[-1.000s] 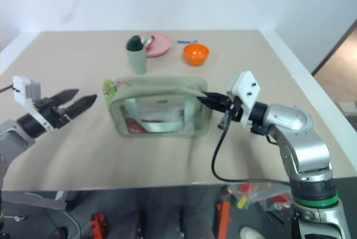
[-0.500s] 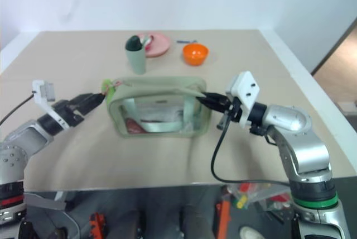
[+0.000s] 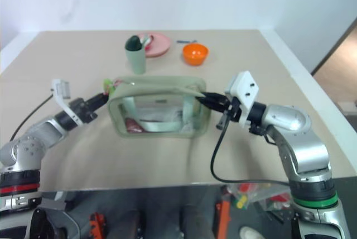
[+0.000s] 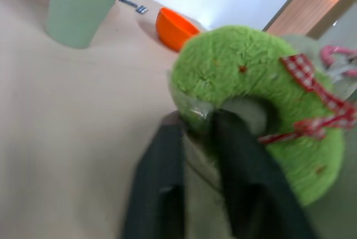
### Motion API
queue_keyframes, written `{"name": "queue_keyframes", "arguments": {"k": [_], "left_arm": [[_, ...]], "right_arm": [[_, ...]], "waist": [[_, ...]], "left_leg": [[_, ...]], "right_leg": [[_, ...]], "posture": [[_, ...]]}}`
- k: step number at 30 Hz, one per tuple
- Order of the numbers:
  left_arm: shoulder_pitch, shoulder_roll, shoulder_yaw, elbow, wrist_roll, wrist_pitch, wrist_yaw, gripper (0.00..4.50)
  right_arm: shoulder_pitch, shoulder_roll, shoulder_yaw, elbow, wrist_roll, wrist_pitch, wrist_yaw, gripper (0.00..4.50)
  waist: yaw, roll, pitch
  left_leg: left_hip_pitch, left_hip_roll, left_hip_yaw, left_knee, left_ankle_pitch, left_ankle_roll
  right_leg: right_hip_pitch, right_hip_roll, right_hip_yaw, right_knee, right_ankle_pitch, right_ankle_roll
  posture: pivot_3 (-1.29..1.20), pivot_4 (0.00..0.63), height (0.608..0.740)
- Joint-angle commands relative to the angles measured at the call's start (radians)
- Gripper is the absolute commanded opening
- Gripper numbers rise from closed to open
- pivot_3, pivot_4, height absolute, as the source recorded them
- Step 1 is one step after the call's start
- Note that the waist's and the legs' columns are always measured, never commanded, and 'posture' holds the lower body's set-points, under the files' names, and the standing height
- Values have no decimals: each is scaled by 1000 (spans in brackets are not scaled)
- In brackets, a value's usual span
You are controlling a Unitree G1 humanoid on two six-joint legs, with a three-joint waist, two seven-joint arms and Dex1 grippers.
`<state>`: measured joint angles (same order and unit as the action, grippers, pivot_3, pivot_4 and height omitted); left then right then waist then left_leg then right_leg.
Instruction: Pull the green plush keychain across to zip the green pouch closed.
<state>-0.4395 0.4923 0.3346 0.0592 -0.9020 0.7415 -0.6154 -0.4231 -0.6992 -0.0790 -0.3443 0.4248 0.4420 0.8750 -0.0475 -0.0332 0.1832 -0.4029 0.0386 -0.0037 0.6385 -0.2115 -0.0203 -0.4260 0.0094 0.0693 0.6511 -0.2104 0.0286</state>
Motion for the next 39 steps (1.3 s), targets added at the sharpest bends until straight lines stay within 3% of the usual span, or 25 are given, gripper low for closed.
{"name": "queue_keyframes", "arguments": {"k": [1, 6, 10, 17, 22, 29, 35, 39], "left_arm": [[-29, 30, 80, -96, -90, 42, 19, 44], [-80, 117, 120, -233, -231, 158, 51, 44], [-166, 122, 59, -279, -245, 169, 82, 44], [-282, 58, -125, -253, -130, 127, 39, 44], [-319, 41, -265, -188, 37, 58, -35, 44], [-342, 97, -290, -194, 93, 57, -161, 2311], [-345, 233, -276, -251, 114, 88, -257, 4330], [-292, 350, -249, -305, 153, 81, -293, 4419]], "right_arm": [[-8, -17, -11, -27, 4, -14, 5, 0], [-2, -28, -15, -20, -1, -20, 9, 0], [-14, -30, -6, -3, -4, -28, 13, 0], [-32, -20, 8, 20, -12, -42, 17, 0], [-19, -20, 8, 9, -12, -46, 12, 0], [-8, -18, 4, -1, -12, -44, 5, 0], [-15, -17, 7, 9, -15, -53, 11, 0], [-22, -12, 13, 23, -17, -62, 17, 0]], "waist": [[0, 0, 0], [0, 0, 0], [2, 0, 0], [-1, 0, 0], [1, 0, 0], [1, 0, 0], [0, 0, 0], [-2, 0, 0]], "left_leg": [[0, 0, 0, 0, 0, 0], [-1, 0, 0, 0, 0, 0], [-1, -1, -1, 0, 0, 0], [0, -2, -1, 1, 0, 0], [0, -2, -2, 0, 0, 0], [-1, -2, -1, 0, 0, 0], [-1, -1, -1, 0, 0, 0], [-1, -1, 0, -1, 0, 0]], "right_leg": [[0, 0, 0, 0, 0, 0], [0, 0, 0, 0, 0, 0], [1, 0, 0, 0, 0, 0], [1, 0, 2, 0, 0, 1], [0, 1, 2, 0, 0, 1], [0, 1, 2, 0, 0, 1], [0, 1, 2, 0, 0, 1], [-1, 1, 3, 0, 0, 1]], "posture": [[0, 150, 740], [0, 150, 740], [0, 150, 740], [0, 150, 740], [0, 150, 740], [0, 150, 740], [0, 150, 740], [0, 150, 740]]}}
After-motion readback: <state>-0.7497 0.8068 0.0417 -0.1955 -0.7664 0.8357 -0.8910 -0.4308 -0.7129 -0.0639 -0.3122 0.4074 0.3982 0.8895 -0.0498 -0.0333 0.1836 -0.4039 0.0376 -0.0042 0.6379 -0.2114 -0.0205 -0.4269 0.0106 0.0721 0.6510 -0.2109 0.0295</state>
